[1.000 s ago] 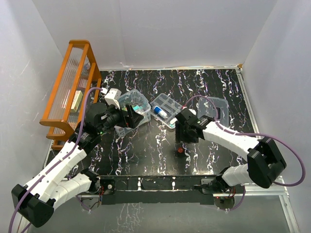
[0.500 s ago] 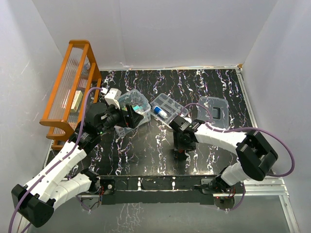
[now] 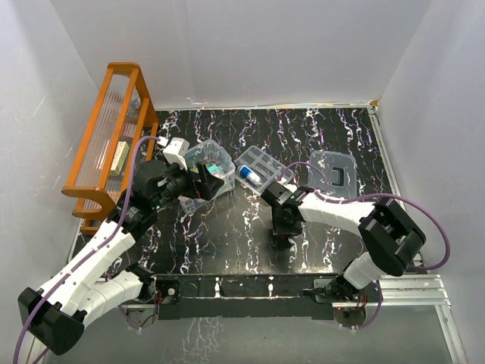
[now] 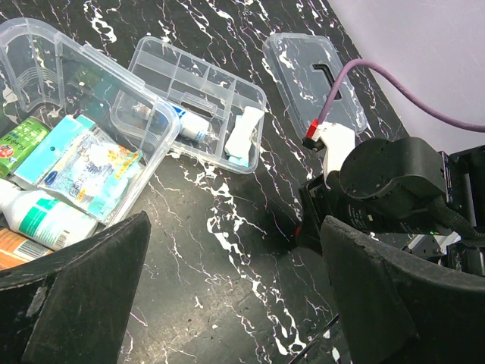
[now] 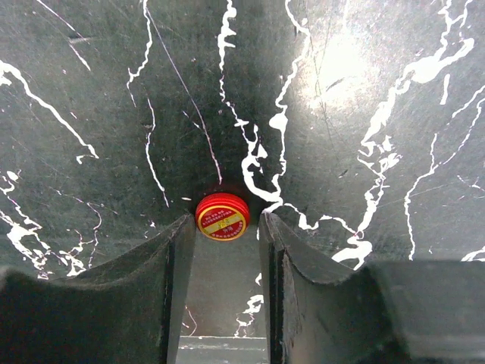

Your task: Organize the medicine kit

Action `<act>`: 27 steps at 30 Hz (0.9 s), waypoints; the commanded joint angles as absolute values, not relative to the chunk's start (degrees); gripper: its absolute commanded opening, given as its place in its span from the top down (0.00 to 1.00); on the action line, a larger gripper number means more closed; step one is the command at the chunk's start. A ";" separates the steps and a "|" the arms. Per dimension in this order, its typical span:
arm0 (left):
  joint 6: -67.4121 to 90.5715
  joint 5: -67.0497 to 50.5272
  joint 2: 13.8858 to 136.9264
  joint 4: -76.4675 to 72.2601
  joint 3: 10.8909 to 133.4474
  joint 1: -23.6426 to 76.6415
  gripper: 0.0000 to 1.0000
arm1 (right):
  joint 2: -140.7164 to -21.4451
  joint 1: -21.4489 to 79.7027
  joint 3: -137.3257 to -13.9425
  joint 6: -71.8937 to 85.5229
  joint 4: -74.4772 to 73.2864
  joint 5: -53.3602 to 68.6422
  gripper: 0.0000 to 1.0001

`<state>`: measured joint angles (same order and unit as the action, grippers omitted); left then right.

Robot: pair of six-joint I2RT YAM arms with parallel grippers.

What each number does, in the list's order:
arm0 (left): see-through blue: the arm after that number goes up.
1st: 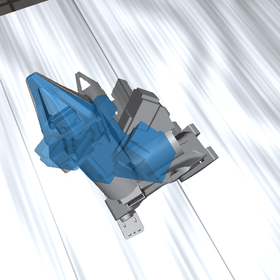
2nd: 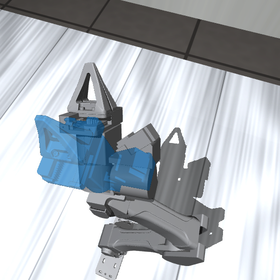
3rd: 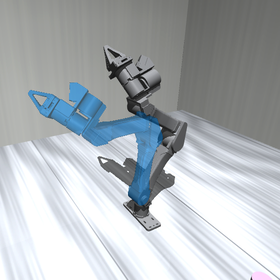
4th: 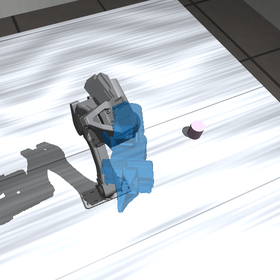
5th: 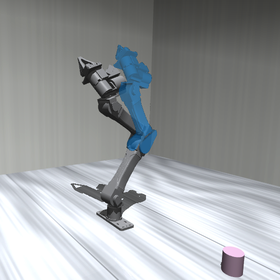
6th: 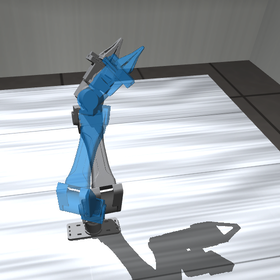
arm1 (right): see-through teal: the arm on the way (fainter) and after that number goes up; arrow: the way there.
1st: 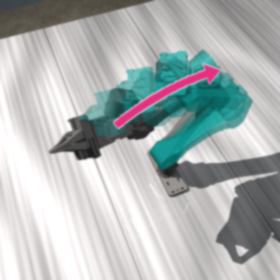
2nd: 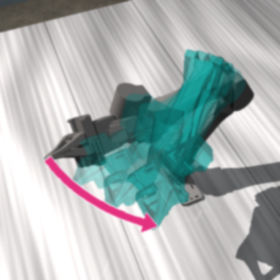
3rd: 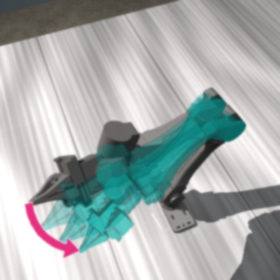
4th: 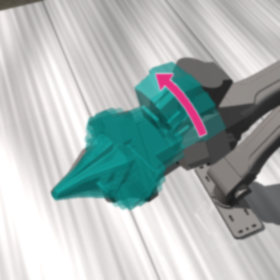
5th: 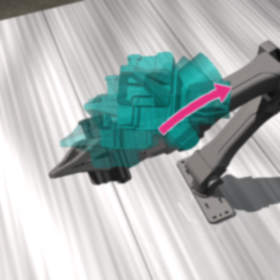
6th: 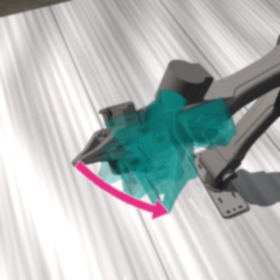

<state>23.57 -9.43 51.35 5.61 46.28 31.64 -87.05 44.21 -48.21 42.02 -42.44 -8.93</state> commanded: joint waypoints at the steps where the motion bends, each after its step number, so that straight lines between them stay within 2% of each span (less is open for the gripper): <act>1: 22.85 -9.15 51.29 4.25 47.71 31.80 0.06 | -87.60 44.41 -49.57 42.19 -39.31 -12.31 0.64; 6: 22.80 -9.14 51.34 4.22 47.69 31.86 0.06 | -87.69 44.44 -49.50 41.97 -38.94 -13.68 0.68; 10: 22.69 -9.14 51.44 4.38 47.86 31.82 0.06 | -87.06 44.40 -49.48 42.35 -38.74 -14.89 0.77; 19: 22.63 -8.55 50.81 4.83 48.25 31.82 0.06 | -78.49 43.69 -54.29 43.76 -38.00 -25.20 0.78; 27: 22.41 -8.17 50.51 5.16 48.87 31.81 0.06 | -77.47 36.16 -61.74 41.91 -31.94 -27.52 0.77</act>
<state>23.14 -8.78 51.51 5.67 46.39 31.64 -77.65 39.68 -57.19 42.63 -37.32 -23.92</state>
